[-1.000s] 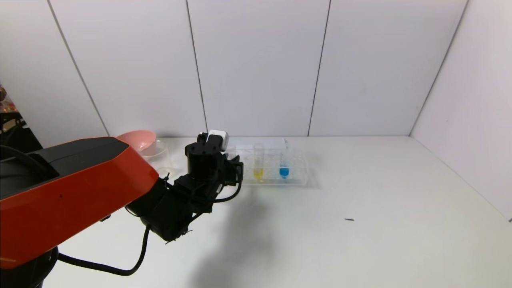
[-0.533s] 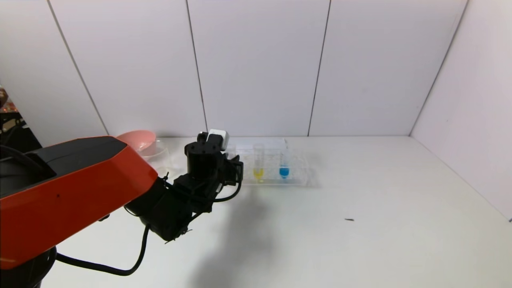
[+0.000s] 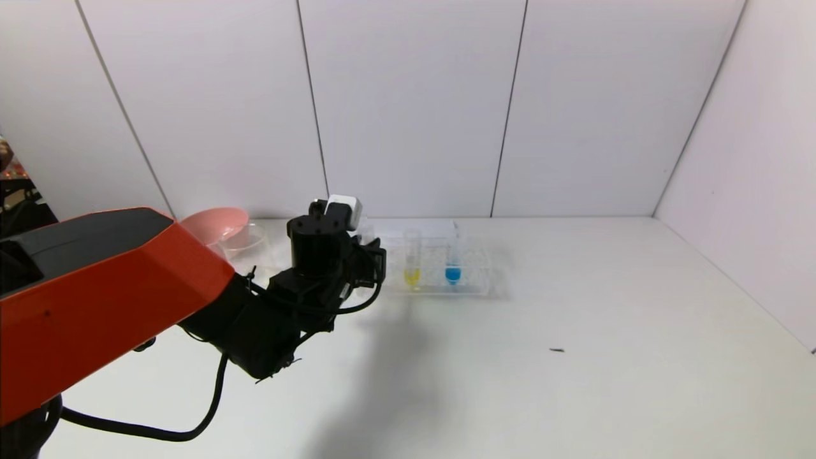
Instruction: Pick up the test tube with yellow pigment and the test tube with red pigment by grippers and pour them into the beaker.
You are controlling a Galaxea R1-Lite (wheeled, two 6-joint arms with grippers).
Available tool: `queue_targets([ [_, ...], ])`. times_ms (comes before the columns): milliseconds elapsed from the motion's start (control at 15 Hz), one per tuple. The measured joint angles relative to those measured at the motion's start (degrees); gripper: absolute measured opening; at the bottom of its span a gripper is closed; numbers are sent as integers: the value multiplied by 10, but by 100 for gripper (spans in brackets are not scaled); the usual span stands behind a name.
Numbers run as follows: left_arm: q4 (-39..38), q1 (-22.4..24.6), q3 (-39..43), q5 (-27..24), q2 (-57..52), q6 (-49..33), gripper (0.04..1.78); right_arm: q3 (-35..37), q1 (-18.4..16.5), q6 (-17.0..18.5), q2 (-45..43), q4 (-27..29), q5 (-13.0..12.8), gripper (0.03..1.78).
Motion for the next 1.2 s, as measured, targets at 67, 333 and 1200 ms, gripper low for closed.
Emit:
queue_targets([
  [67, 1, 0, 0, 0, -6, 0, 44, 0, 0, 0, 0, 0, 0, 170],
  [333, 32, 0, -17, -1, -30, 0, 44, 0, 0, 0, 0, 0, 0, 170],
  [1200, 107, 3, -45, -2, -107, 8, 44, 0, 0, 0, 0, 0, 0, 170],
])
